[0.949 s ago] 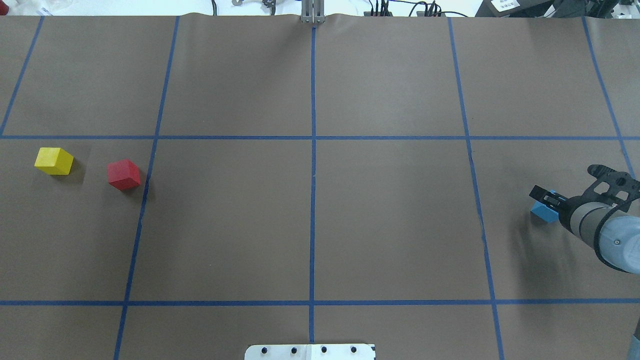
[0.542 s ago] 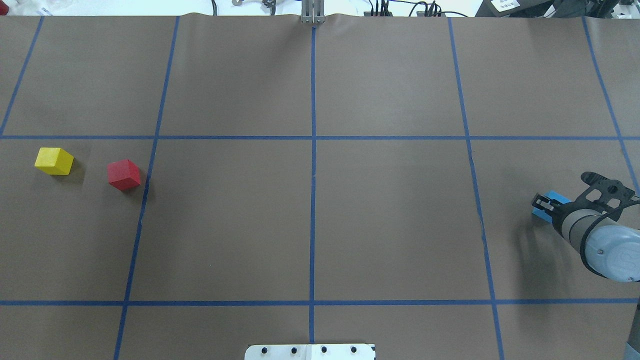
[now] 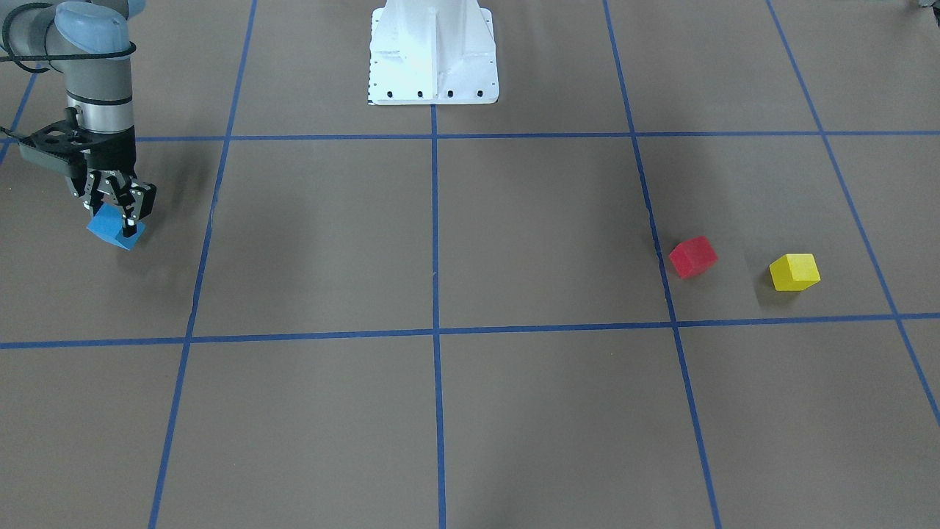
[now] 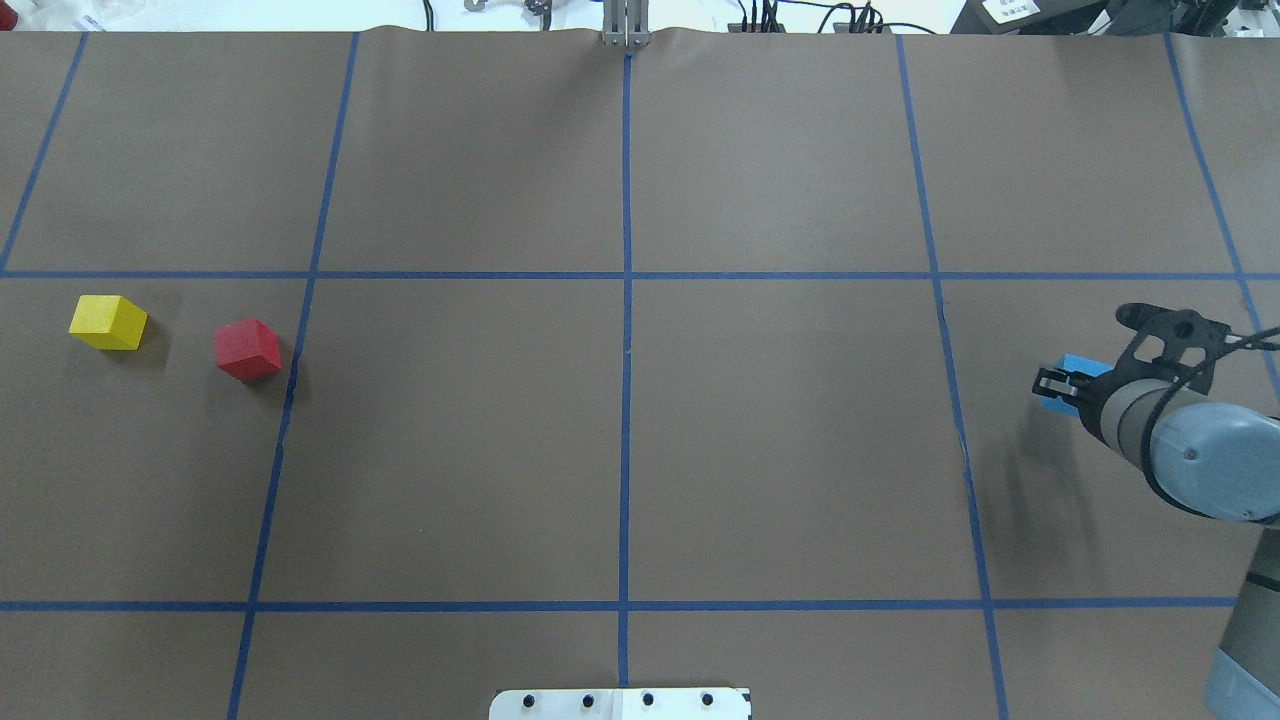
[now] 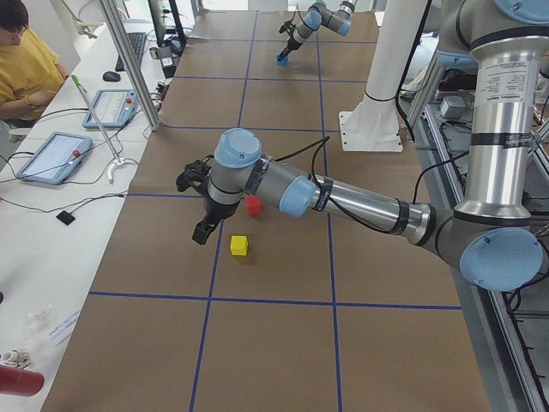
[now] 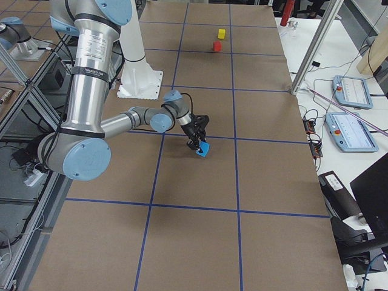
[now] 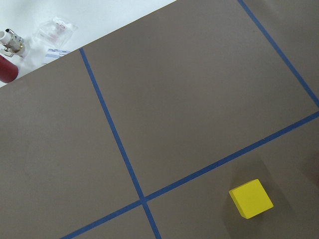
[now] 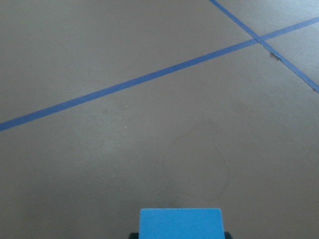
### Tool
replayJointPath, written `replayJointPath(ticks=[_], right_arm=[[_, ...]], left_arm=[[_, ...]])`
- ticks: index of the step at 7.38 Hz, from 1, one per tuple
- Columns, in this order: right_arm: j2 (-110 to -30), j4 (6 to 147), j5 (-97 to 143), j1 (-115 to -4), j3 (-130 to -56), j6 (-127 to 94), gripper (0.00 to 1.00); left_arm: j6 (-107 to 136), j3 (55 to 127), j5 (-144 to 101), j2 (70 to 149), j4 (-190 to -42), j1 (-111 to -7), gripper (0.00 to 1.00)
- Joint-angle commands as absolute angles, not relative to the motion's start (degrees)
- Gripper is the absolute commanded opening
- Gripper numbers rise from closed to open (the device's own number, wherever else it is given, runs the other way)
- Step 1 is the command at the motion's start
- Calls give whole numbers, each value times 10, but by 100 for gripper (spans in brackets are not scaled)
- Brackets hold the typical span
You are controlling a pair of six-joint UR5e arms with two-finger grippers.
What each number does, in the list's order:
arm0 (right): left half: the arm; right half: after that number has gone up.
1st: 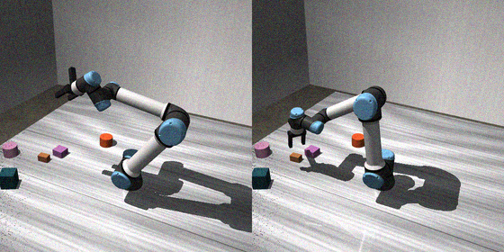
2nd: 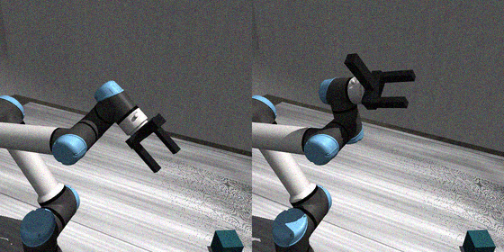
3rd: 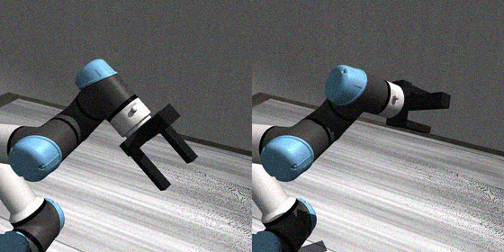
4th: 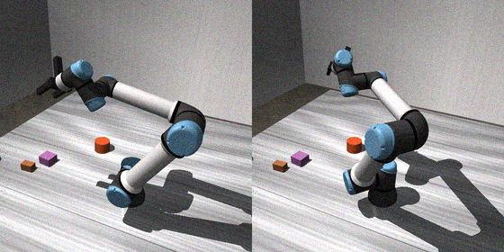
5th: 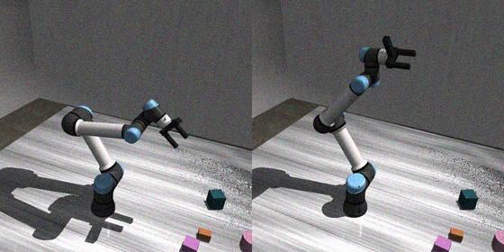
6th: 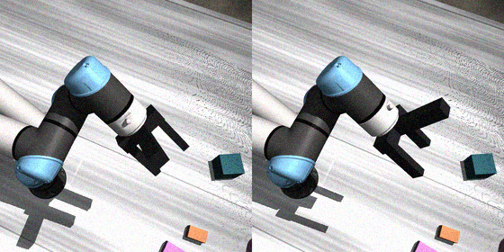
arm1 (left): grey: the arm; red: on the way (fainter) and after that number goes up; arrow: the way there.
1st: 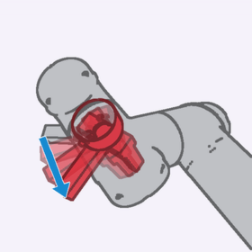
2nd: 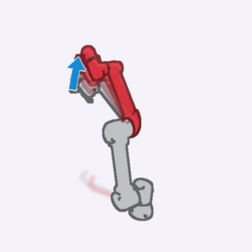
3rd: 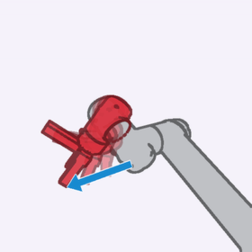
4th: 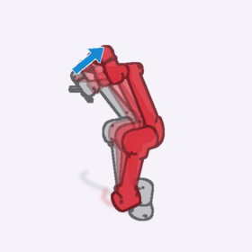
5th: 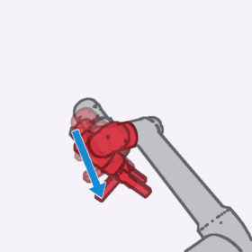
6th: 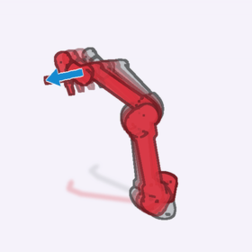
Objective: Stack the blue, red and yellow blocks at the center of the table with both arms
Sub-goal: 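Close the right gripper on the blue cube and lift it, then carry the blue cube with the right gripper to the table center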
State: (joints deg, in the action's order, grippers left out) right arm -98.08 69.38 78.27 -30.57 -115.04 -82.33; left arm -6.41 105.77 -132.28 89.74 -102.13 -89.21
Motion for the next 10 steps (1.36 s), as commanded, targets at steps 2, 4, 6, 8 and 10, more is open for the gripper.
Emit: replayJointPath(ticks=[2, 4, 6, 8, 10], right_arm=[[-733, 726, 801, -319, -1070, -677, 0], [-622, 727, 800, -301, -994, -685, 0], [-515, 727, 788, -274, -889, -688, 0], [-441, 725, 766, -249, -802, -715, 0], [-432, 726, 757, -226, -795, -751, 0]], left_arm=[[-63, 1053, -1323, 896, -1021, -892, 100], [-63, 1045, -1323, 896, -1021, -892, 100], [-63, 1043, -1323, 894, -1021, -892, 100], [-64, 1038, -1323, 895, -1021, -892, 100], [-64, 1038, -1323, 893, -1021, -892, 100]])
